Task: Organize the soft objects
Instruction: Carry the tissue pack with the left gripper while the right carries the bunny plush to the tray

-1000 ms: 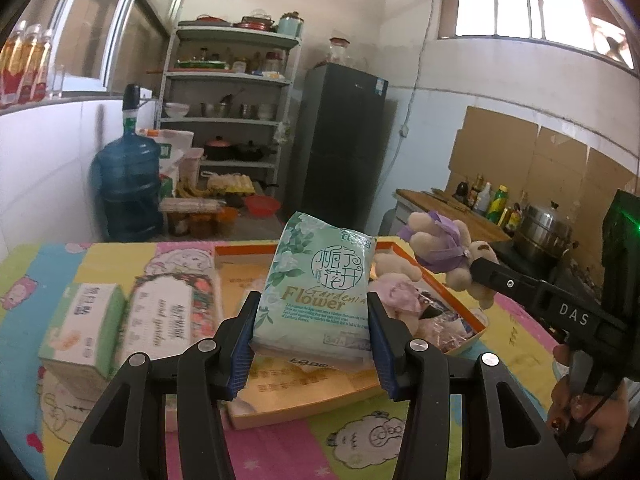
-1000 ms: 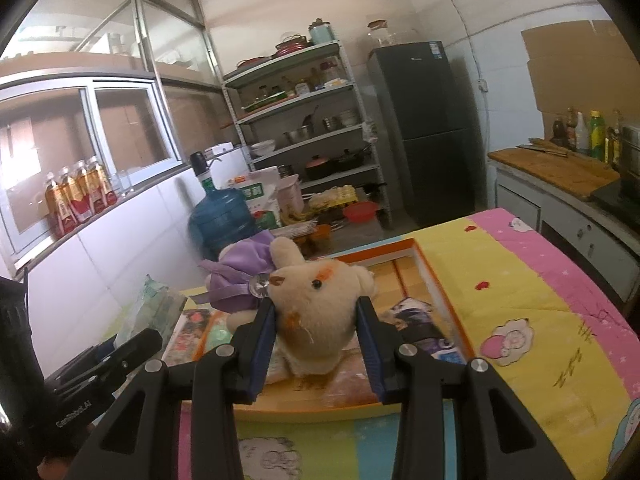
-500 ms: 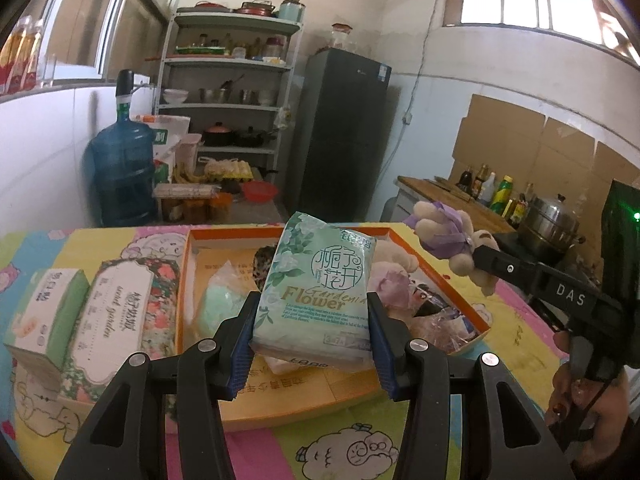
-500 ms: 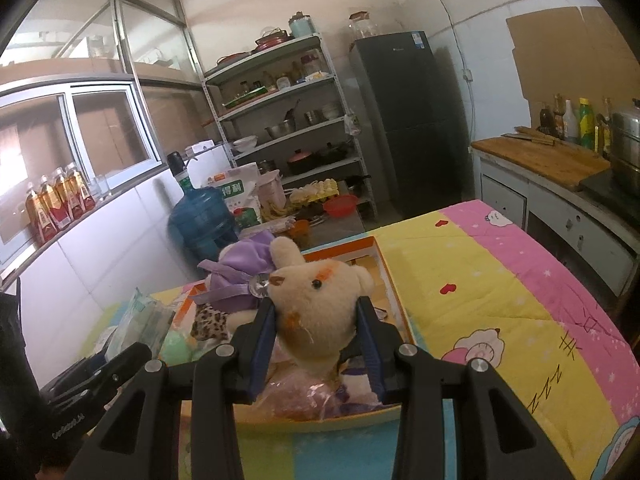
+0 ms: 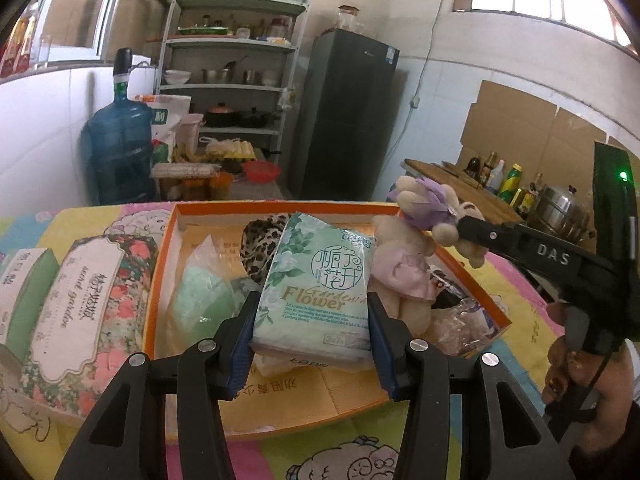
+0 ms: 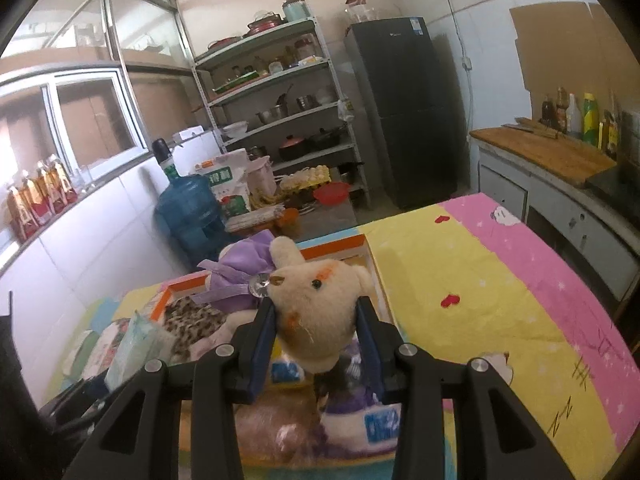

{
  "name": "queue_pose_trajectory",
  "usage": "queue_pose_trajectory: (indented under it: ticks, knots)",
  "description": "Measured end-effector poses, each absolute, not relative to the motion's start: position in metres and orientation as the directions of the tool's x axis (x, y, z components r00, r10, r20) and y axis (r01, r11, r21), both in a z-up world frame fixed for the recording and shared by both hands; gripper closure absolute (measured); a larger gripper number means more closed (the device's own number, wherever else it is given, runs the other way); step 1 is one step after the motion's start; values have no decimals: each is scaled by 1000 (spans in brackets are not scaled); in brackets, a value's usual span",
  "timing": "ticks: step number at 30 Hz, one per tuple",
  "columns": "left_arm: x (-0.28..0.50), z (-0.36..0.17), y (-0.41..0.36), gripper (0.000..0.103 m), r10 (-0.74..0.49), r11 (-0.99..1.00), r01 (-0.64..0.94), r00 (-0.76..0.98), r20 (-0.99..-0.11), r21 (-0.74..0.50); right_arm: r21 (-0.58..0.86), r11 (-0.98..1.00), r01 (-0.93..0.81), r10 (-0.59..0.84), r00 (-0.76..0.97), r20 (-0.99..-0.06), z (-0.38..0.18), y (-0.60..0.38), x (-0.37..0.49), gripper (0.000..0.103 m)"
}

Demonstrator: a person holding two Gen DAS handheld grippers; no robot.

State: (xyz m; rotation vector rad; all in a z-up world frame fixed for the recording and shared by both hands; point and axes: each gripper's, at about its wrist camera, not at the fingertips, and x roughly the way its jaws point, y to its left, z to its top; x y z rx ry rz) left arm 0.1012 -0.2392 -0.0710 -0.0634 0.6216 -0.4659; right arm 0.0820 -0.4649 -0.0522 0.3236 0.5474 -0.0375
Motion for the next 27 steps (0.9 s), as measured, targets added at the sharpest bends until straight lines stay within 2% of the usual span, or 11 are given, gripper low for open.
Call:
queue_pose_trajectory:
  ticks: [9,13,18,21,23,27]
  knots:
    - [115,-80,-238,51,-438,896,389,700,-564,-213,223,957,184,-32,835,-550,-62,-465,107,63]
    - [118,-83,-237,51,-440,896,385,694,-570,-223,242,956,165,-3,831,-556,-66,-465,116,63]
    - [117,-84,-238,51,-444,894,385,697,-564,-227,282,954,101,62,854,-516,-54,-465,120,63]
    - [116,-85,-238,51,-444,894,386,697,-564,-227,227,964,136,0,858,-513,-47,-466,125,63]
    - [116,-85,-238,51,-444,894,387,695,-565,-225,191,967,169,-40,839,-542,-51,-468,134,63]
    - [118,-86,-239,51,-446,893,387,690,-570,-231,174,971,161,-25,797,-603,-69,-463,148,63]
